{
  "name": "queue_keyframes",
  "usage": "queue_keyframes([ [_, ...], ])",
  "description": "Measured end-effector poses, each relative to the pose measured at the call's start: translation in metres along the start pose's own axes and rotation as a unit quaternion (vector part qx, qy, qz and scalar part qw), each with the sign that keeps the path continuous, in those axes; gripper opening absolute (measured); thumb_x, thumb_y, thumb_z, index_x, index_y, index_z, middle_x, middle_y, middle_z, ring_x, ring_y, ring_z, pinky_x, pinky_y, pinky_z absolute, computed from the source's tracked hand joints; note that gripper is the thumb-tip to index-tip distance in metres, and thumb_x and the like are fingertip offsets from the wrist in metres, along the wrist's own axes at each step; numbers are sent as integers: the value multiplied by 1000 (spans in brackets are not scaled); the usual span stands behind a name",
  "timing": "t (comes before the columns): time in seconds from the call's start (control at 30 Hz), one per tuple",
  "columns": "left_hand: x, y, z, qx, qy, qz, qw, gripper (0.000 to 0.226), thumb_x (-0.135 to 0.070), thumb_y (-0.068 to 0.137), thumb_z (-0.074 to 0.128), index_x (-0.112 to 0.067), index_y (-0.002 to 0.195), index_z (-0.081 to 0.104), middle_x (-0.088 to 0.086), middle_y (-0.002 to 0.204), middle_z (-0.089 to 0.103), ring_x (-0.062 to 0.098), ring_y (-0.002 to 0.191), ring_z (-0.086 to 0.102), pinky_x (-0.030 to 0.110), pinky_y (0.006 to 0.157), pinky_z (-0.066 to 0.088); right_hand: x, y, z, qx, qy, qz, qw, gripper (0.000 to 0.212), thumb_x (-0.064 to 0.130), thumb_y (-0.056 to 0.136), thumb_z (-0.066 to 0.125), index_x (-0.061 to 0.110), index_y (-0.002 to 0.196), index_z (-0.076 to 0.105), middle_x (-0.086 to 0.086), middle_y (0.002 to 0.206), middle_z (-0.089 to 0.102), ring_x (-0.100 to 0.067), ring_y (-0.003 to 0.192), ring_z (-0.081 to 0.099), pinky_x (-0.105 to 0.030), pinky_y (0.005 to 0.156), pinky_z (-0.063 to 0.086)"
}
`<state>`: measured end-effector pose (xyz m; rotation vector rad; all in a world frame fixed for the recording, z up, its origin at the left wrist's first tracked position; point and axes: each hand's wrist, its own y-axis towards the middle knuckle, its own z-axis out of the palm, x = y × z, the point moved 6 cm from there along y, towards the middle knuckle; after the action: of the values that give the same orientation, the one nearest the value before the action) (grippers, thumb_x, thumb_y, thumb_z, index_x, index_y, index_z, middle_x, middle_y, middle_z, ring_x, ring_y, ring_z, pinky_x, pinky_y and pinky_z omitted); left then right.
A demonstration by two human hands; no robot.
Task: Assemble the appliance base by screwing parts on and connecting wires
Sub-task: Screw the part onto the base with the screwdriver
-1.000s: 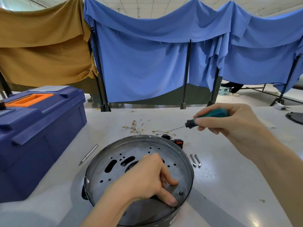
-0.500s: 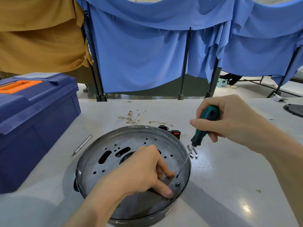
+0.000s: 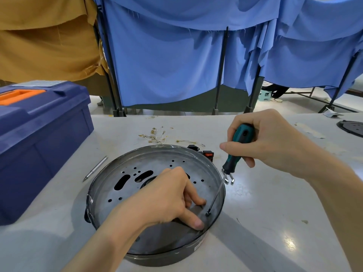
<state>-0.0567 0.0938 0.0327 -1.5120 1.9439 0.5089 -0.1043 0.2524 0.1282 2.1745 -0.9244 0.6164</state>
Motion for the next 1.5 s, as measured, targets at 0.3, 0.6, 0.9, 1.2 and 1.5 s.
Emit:
queue_keyframes([
  [0.3, -1, -1, -1, 4, 5, -4, 1000, 41, -32, 52, 95, -26, 89, 79, -13, 58, 57, -4, 52, 52, 8, 50, 37, 12, -3, 4, 19, -21, -13, 1000, 18, 26, 78, 78, 15, 73, 65, 7, 51, 62, -10, 41, 57, -14, 46, 47],
  [0.6, -2, -5, -2, 13, 9, -14, 1000, 39, -29, 57, 94, -22, 92, 77, -12, 55, 57, 4, 53, 53, 17, 56, 43, 34, -21, 6, 112, -9, -15, 994, 13, 34, 78, 65, 27, 89, 65, 2, 79, 72, -16, 66, 71, -37, 66, 60],
  [0.9, -1, -7, -2, 38, -23, -24, 999, 41, -22, 65, 90, -21, 103, 75, -17, 55, 59, 0, 51, 52, 12, 53, 40, 59, -21, 15, -28, -146, -56, 987, 57, 68, 66, 62, 13, 57, 50, -5, 46, 51, -22, 47, 52, -35, 47, 44],
  [1.2, -39, -11, -22, -114, -219, 122, 962, 26, -27, 65, 89, -18, 81, 71, 0, 69, 69, 15, 64, 67, 26, 65, 57, 59, -20, 15, -79, -353, -2, 932, 70, 87, 62, 20, 19, 51, 34, 4, 48, 33, -11, 47, 31, -28, 48, 22],
  [1.5, -37, -11, -17, -52, -258, 103, 959, 10, -14, 88, 69, -13, 98, 72, 4, 83, 76, 17, 81, 74, 25, 72, 59, 52, -20, 9, -13, -79, -52, 995, 37, 47, 77, 64, 27, 107, 71, 15, 78, 69, -8, 65, 68, -29, 69, 57],
])
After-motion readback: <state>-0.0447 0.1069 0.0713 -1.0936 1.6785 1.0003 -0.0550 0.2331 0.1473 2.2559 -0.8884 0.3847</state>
